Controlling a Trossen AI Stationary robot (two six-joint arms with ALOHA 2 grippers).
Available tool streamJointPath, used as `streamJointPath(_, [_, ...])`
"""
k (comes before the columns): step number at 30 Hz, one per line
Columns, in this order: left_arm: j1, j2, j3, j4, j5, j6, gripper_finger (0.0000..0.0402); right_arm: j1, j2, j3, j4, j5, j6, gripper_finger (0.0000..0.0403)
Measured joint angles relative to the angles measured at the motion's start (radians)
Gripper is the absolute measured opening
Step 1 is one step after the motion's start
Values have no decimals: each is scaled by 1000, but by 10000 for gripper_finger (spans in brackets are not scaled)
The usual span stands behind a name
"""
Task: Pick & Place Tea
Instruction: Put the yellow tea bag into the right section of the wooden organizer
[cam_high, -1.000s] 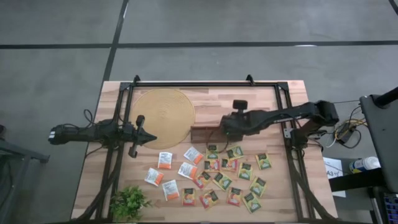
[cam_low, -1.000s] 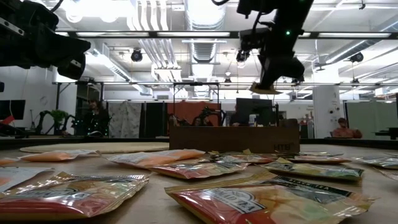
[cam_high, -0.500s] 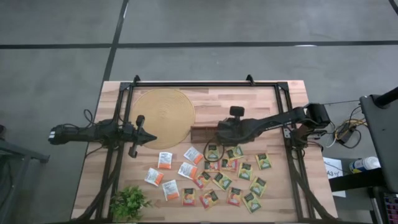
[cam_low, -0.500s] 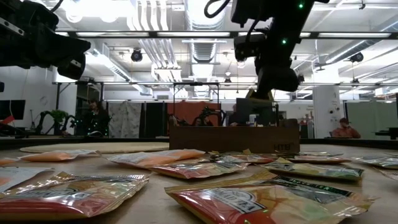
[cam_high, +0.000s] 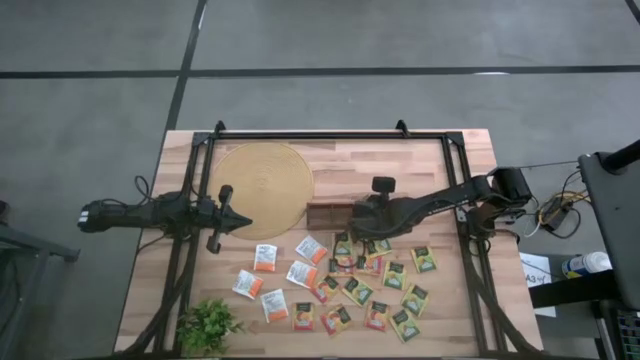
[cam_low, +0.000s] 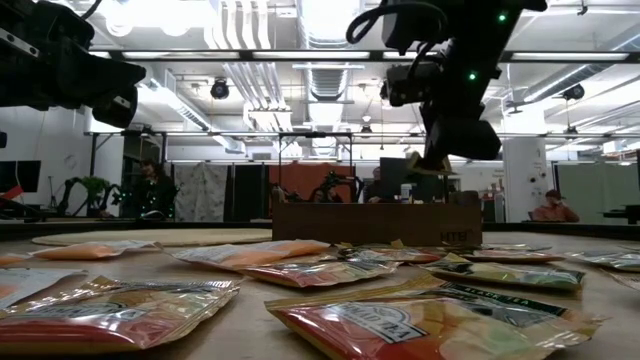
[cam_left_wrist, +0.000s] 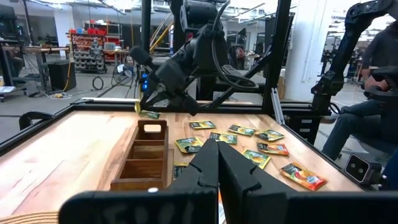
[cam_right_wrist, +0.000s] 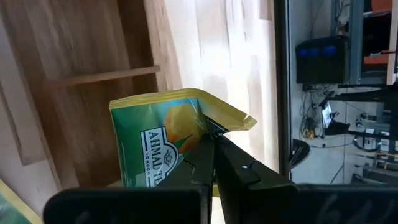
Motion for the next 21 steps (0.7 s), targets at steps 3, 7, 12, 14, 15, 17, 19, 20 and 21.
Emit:
streamJointPath(3, [0,0,0,0,0,0,0,0,0,-6,5,0,1,8])
streamJointPath(7, [0,0,0,0,0,0,0,0,0,-7,24,0,1,8])
streamJointPath(12, [0,0,0,0,0,0,0,0,0,-8,29,0,-2,8])
streamJointPath(14, [0,0,0,0,0,0,0,0,0,-8,30,0,-2,8])
streamJointPath(15, [0,0,0,0,0,0,0,0,0,-8,30,0,-1,8])
streamJointPath(17, [1,0,0,0,0,0,0,0,0,-8,30,0,-1,8])
streamJointPath(19, [1,0,0,0,0,0,0,0,0,-8,30,0,1,8])
streamJointPath(20, [1,0,0,0,0,0,0,0,0,-8,30,0,1,8])
streamJointPath(21, [1,0,0,0,0,0,0,0,0,-8,30,0,1,8])
